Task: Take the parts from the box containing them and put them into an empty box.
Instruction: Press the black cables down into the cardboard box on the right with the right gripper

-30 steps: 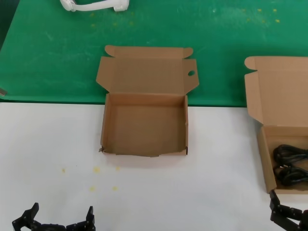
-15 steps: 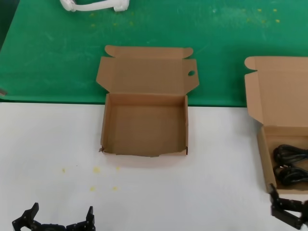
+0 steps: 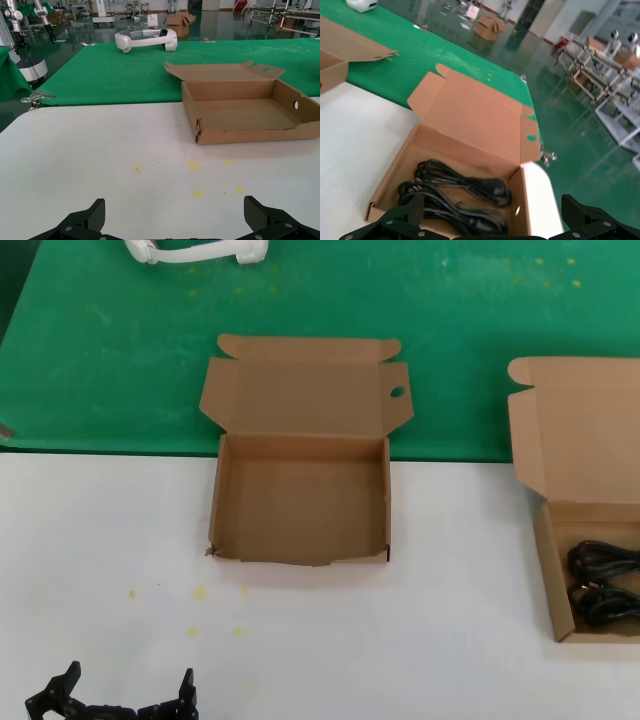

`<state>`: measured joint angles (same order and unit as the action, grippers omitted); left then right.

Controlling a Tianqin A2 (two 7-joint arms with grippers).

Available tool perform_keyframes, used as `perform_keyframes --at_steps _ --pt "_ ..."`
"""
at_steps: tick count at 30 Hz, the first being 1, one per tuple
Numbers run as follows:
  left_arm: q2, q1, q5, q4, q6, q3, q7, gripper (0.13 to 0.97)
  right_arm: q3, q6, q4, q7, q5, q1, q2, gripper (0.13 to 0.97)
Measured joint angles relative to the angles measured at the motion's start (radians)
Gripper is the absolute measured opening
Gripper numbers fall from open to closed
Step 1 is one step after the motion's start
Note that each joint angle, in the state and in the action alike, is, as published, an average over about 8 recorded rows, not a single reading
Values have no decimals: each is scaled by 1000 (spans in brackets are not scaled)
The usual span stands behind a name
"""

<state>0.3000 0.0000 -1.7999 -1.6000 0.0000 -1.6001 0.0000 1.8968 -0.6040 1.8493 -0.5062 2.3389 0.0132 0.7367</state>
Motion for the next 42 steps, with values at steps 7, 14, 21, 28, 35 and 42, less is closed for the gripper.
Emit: perform_keyframes --at_steps 7,14,21,28,35,42 --pt "0 0 0 0 0 0 0 966 30 -44 4 -120 17 41 -3 966" --pt "0 0 0 0 0 0 0 966 33 -84 -40 -201 0 65 -43 966" --pt "0 0 0 0 0 0 0 966 24 -104 -60 -272 -9 79 -57 966" --pt "0 0 0 0 0 0 0 966 71 -111 -55 -391 62 133 -21 966" --pt "0 0 0 0 0 0 -1 966 175 -133 -80 -577 180 229 27 966" --pt "0 0 0 0 0 0 -1 966 256 -164 -107 -740 241 315 42 966"
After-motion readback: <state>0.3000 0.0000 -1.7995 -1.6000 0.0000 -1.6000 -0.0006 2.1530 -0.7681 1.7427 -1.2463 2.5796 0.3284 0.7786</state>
